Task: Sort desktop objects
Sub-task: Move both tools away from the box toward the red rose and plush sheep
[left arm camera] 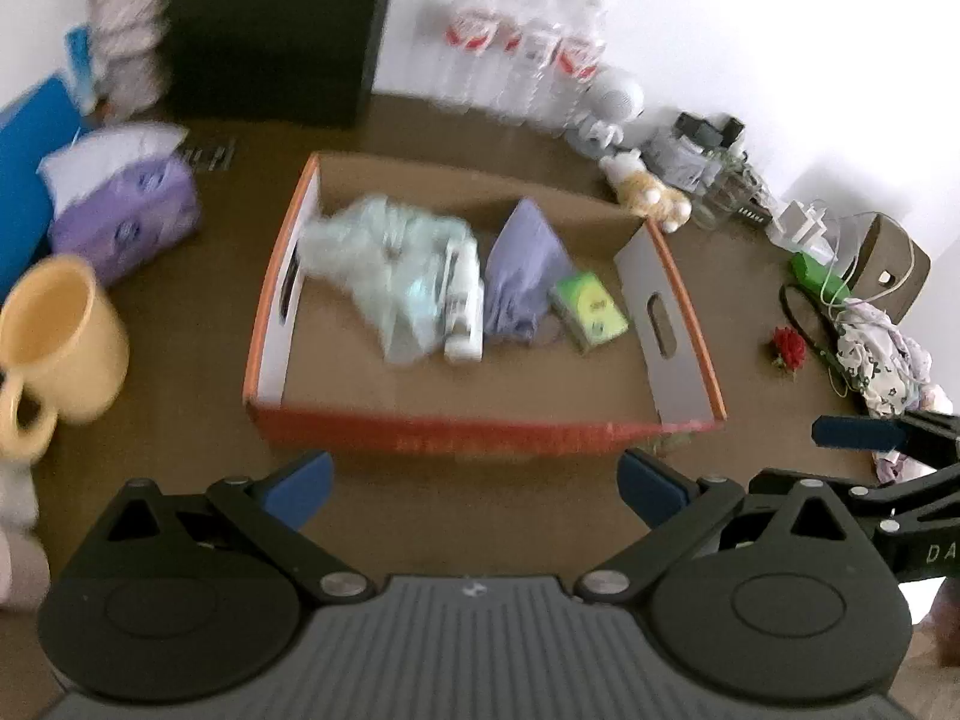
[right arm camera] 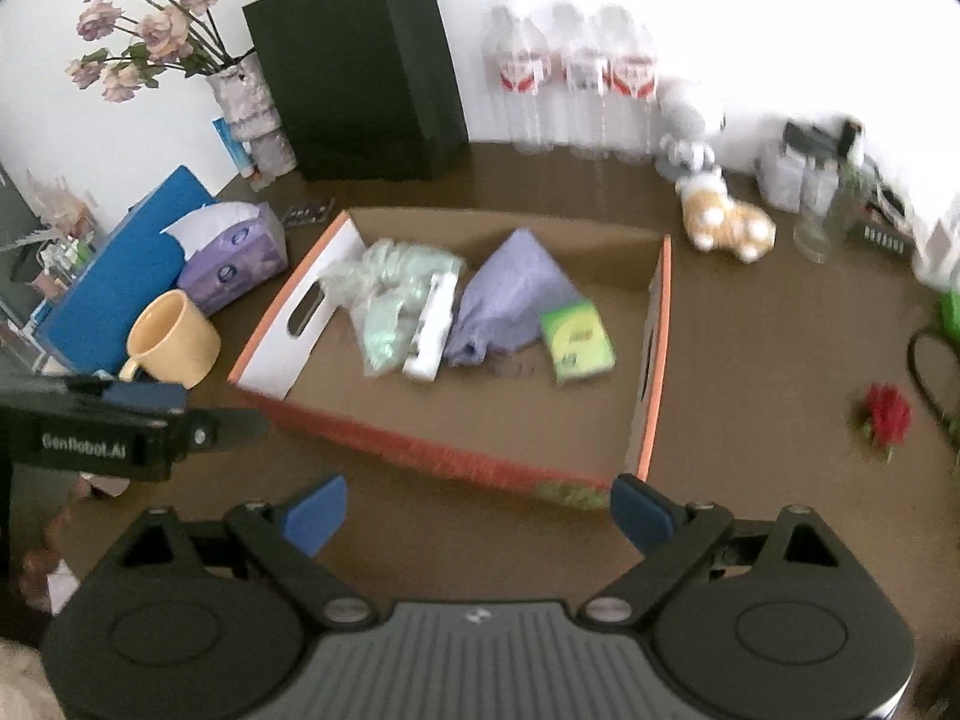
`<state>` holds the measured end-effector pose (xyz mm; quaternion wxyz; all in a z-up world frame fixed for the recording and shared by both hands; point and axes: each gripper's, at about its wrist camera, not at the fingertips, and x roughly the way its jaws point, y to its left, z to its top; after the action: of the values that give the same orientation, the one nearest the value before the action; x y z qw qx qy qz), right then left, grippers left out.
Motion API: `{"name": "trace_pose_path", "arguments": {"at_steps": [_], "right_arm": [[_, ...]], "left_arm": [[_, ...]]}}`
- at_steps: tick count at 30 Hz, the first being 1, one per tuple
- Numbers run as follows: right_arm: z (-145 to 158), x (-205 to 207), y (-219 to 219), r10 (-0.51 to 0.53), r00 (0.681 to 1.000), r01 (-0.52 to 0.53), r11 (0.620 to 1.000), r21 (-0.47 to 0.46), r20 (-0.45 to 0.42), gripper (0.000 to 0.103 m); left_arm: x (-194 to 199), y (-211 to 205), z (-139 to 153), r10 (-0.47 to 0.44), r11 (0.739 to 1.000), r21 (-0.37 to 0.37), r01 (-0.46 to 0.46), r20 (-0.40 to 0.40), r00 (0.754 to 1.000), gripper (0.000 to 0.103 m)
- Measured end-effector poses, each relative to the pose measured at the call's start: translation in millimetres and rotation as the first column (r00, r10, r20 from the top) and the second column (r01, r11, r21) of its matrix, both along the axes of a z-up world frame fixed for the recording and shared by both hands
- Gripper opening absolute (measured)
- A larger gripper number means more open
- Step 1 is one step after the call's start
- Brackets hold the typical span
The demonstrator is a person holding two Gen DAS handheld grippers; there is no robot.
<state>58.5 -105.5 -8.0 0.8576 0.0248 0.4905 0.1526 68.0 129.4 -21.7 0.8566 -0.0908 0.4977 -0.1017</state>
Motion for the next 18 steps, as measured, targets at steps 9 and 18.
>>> {"name": "trace_pose_path", "arguments": {"at_steps": [9,18], "right_arm": [[-12,-26,3,-0.015,0.998,0.017,0.999,0.033,-0.058,0.095],[-7,-41,-18,-0.062,0.997,0.063,0.997,0.033,-0.049,0.095]], "left_arm": [[-22,0,-2,0.016,1.0,-0.018,-0.016,-0.036,0.999,0.103],[-26,-23,3,-0.031,0.999,-0.009,0.03,-0.024,0.999,0.103]]}}
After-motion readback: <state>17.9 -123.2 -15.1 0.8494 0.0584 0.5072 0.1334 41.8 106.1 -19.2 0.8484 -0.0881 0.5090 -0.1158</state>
